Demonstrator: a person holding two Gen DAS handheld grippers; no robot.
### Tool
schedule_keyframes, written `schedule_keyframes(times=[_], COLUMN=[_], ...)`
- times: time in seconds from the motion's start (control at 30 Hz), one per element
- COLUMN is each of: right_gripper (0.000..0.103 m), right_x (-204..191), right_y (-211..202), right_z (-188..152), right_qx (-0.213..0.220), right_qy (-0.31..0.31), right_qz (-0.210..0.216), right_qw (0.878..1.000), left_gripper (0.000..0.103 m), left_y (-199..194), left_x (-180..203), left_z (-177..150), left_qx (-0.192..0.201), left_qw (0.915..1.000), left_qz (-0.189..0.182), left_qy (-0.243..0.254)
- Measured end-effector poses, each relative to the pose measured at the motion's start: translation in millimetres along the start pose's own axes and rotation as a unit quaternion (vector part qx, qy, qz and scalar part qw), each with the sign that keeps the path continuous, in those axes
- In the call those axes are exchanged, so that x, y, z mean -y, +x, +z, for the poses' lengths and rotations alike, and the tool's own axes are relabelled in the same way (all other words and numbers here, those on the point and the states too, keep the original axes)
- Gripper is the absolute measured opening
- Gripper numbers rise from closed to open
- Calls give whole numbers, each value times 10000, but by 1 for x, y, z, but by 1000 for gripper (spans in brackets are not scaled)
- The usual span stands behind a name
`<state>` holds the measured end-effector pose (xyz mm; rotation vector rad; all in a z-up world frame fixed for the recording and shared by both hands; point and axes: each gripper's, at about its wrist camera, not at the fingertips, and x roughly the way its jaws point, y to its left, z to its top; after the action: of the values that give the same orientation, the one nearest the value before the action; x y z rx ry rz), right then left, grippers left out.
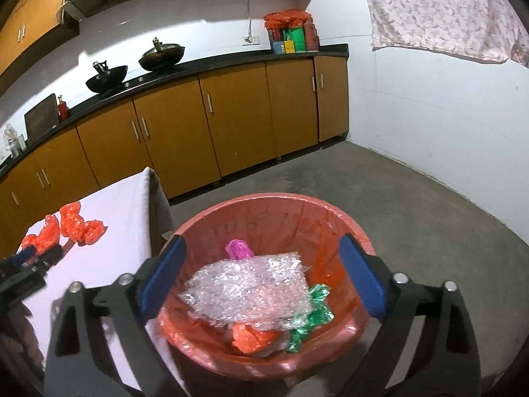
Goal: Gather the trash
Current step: 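Return the left tool to the table and grasp another orange-red bag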
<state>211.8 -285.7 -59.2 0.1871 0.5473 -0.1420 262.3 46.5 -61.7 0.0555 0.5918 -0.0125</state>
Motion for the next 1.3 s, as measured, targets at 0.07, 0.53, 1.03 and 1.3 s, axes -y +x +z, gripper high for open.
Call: schedule_keyframes(times=[0.07,0.53,1.03,1.3], right_gripper=[96,96,96,96], right_x=[-4,-53,-90,-115], right_y=[1,13,20,20], right_z=[-1,-12,-15,-15], right_qx=[-17,-280,-370,-360], right_qy=[24,-390,-636,-723], right_qz=[37,241,393,644], right_qw=[10000,9986,9965,9946], left_gripper=[100,101,49,45], left_y=[3,69,75,51], left_x=[-26,-128,-142,-171], left_z=[3,10,-11,-23], left_qx=[2,-701,-785,-649], left_qw=[9994,9954,9955,9931], left_qz=[339,574,8,287], left_qy=[-45,-298,-527,-939])
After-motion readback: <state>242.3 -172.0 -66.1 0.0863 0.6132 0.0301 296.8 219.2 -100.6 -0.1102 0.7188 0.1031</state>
